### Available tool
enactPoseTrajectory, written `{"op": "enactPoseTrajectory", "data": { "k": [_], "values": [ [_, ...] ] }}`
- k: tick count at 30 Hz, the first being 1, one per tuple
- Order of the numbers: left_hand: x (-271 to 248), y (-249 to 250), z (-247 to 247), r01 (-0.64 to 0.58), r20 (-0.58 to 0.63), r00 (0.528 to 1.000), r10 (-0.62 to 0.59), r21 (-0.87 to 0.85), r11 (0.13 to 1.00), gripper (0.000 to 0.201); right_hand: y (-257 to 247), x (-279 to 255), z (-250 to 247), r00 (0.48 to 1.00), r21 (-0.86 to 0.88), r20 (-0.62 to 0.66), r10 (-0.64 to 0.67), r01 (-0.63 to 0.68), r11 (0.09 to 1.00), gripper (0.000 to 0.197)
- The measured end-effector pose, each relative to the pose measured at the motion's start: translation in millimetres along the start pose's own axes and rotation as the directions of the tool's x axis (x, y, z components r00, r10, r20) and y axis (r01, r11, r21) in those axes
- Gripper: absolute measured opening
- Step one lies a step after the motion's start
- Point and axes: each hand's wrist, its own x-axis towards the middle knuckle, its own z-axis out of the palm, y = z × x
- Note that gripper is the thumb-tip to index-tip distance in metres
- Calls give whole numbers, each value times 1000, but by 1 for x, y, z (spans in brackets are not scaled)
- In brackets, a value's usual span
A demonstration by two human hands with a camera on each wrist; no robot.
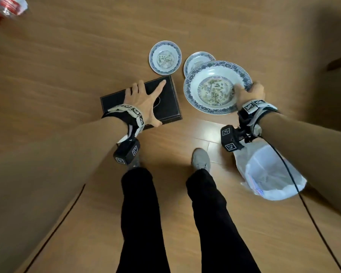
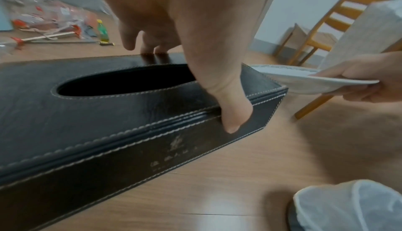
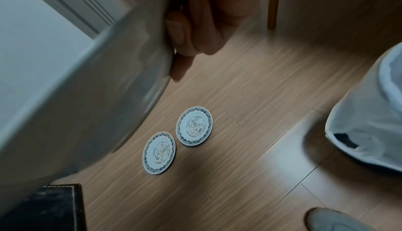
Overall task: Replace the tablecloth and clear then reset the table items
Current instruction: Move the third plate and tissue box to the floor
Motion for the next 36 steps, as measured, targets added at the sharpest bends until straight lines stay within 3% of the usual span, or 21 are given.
{"op": "enactPoseTrajectory", "data": {
  "k": [9,21,25,29,33,36],
  "values": [
    [169,-39,124,-188,-18,981,194,171,967,144,71,80,154,989,98,-116,96,-84,992,27],
    [342,-42,275,-272,42,962,270,254,928,141,180,197,334,982,158,-102,156,-139,978,38],
    [361,-42,309,-277,-35,954,297,272,922,143,208,214,365,987,157,-125,105,-84,984,34],
    [360,-44,314,-294,-39,949,313,256,921,143,225,214,374,991,104,-87,105,-96,990,45],
    [337,-34,286,-309,70,951,301,194,931,130,215,190,354,982,74,-32,186,-183,980,67],
    [306,-21,240,-260,91,964,251,112,959,120,186,159,314,987,33,-25,156,-155,987,75]
  ]
}}
